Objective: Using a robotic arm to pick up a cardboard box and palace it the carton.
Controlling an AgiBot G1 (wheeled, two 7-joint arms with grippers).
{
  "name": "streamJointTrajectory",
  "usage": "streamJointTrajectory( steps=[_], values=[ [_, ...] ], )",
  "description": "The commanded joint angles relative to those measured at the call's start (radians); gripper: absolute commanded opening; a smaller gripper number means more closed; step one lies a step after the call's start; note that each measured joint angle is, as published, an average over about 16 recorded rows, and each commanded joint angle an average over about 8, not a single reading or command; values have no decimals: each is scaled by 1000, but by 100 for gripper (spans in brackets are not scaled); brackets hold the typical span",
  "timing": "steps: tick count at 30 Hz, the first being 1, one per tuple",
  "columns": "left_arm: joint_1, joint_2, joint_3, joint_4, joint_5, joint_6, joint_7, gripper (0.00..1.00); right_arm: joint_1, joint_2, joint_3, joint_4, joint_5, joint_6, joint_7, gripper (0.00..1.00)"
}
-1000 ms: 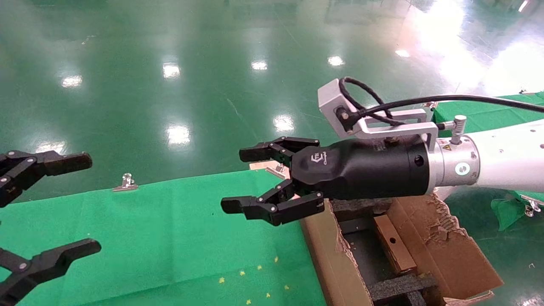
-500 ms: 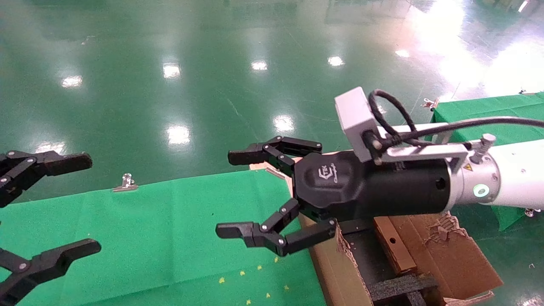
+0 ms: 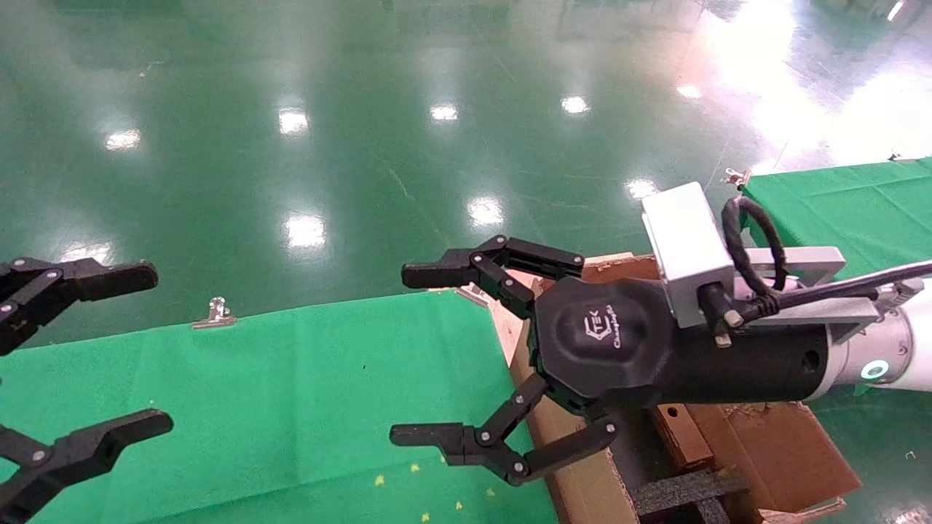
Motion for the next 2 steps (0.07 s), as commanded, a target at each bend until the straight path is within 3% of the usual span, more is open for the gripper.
streamJointTrajectory(
  steps=[1, 2],
  values=[
    [0, 0, 0, 0, 0, 0, 0, 100, -27, -4, 43, 8, -5, -13, -10, 100],
    [0, 0, 0, 0, 0, 0, 0, 100, -28, -4, 45, 8, -5, -14, -10, 100]
  ],
)
